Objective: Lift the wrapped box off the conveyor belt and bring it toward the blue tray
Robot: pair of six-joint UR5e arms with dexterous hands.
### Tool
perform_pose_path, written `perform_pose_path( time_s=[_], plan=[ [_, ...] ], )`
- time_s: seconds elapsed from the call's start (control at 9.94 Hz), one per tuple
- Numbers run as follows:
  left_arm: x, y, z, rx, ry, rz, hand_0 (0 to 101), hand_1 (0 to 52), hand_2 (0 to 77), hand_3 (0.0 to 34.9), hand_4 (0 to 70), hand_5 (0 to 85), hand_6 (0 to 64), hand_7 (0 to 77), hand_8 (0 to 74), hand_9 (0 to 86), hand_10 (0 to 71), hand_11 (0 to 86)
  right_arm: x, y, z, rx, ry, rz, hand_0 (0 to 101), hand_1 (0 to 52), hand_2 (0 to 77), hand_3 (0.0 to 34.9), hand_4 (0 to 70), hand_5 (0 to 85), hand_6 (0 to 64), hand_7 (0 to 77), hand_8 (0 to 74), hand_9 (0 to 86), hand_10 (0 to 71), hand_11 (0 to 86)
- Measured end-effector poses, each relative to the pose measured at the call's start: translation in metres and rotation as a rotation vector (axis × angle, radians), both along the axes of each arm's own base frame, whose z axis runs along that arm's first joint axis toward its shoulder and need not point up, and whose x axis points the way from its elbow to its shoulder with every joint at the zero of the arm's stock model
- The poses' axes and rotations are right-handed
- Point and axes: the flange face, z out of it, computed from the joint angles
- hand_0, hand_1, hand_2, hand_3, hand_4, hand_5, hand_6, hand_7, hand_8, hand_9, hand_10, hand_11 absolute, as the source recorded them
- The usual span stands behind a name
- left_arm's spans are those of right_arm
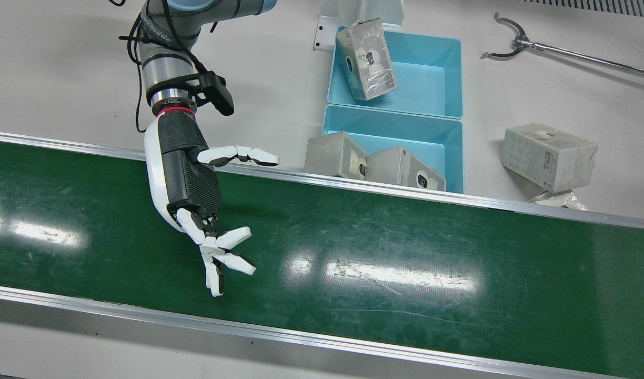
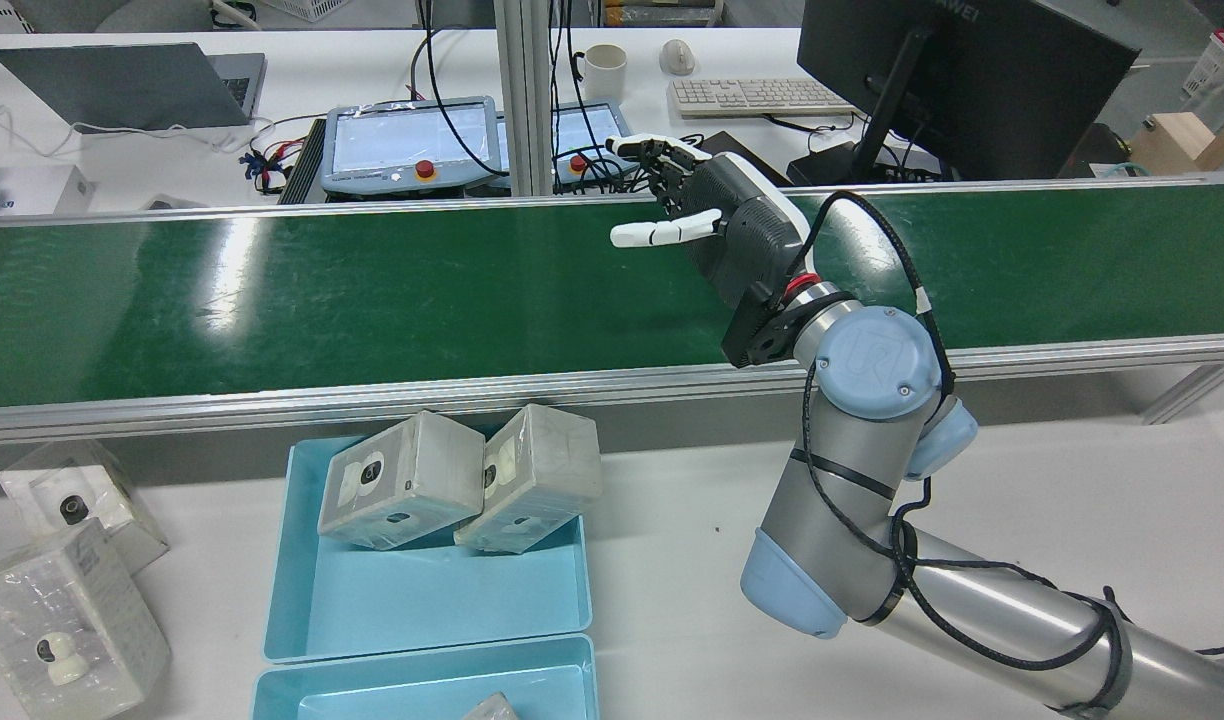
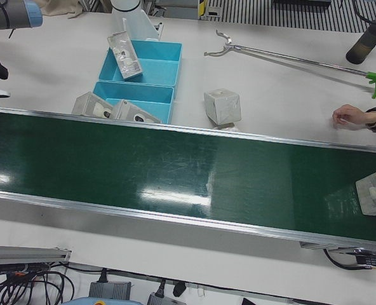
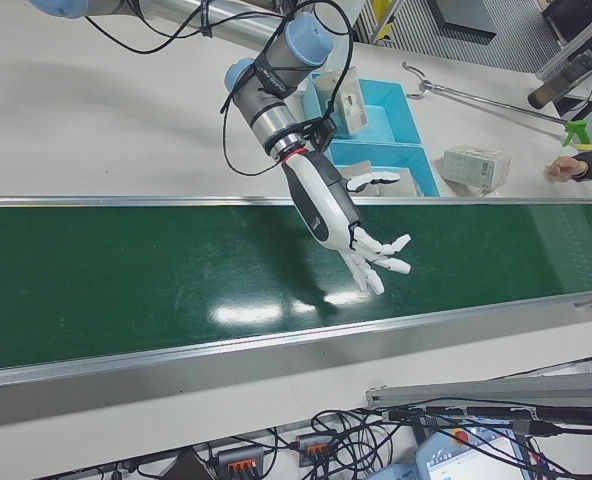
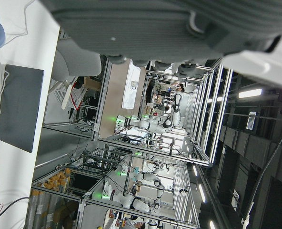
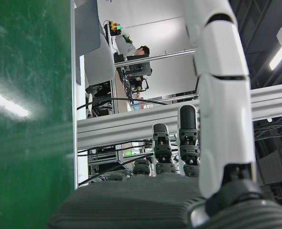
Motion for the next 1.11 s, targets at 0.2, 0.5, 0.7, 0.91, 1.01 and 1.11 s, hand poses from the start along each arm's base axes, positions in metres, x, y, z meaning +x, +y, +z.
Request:
perform_pose_path(
  time_s=[0.2, 0.5, 0.7, 0.91, 1.01, 1.11],
  plan=[
    [0.000, 0.000, 0.000, 0.000, 0.000, 0.000, 0, 0.0, 0.5, 0.0, 0.0, 1.1, 0.5, 0.0, 0.5, 0.0, 0.5, 0.5, -0.010, -0.009, 0.018, 0.002, 0.009, 0.002, 51, 15.3, 14.2, 0.0, 18.5, 34.9, 7.6, 9.8, 2.2, 4.9, 0.0, 0.5],
    [0.000, 0.000, 0.000, 0.000, 0.000, 0.000, 0, 0.0, 0.5, 0.0, 0.0, 1.1, 0.5, 0.5, 0.5, 0.0, 0.5, 0.5, 0.006, -0.024, 0.037, 0.012, 0.012, 0.036, 49, 16.9, 11.4, 0.0, 13.6, 22.9, 6.0, 6.0, 0.5, 2.2, 0.0, 0.5],
    [0.000, 0.000, 0.000, 0.000, 0.000, 0.000, 0, 0.0, 1.1, 0.0, 0.0, 1.1, 0.5, 0.5, 0.5, 0.5, 0.5, 0.5, 0.009, -0.026, 0.040, 0.018, 0.030, 0.041, 50, 18.5, 12.0, 0.0, 14.7, 24.5, 6.0, 7.1, 1.6, 3.3, 0.0, 0.5],
    [0.000, 0.000, 0.000, 0.000, 0.000, 0.000, 0, 0.0, 1.1, 0.0, 0.0, 1.1, 0.5, 0.0, 0.5, 0.5, 0.0, 0.5, 0.009, -0.026, 0.045, 0.018, 0.053, 0.046, 50, 17.5, 12.5, 0.0, 14.7, 25.1, 6.5, 7.1, 1.6, 3.8, 0.0, 0.5],
    [0.000, 0.000, 0.000, 0.000, 0.000, 0.000, 0, 0.0, 1.1, 0.0, 0.0, 1.1, 0.5, 0.5, 0.5, 0.0, 0.5, 0.5, 0.010, -0.026, 0.048, 0.016, 0.062, 0.049, 50, 17.5, 12.0, 0.0, 14.7, 25.6, 6.5, 7.1, 1.6, 3.8, 0.0, 0.5],
    [0.000, 0.000, 0.000, 0.000, 0.000, 0.000, 0, 0.0, 1.1, 0.0, 0.0, 1.1, 0.5, 0.5, 0.5, 0.0, 0.5, 0.5, 0.011, -0.026, 0.050, 0.015, 0.067, 0.052, 50, 17.5, 12.0, 0.0, 14.7, 25.6, 6.5, 7.1, 1.6, 3.8, 0.0, 0.5]
  ],
)
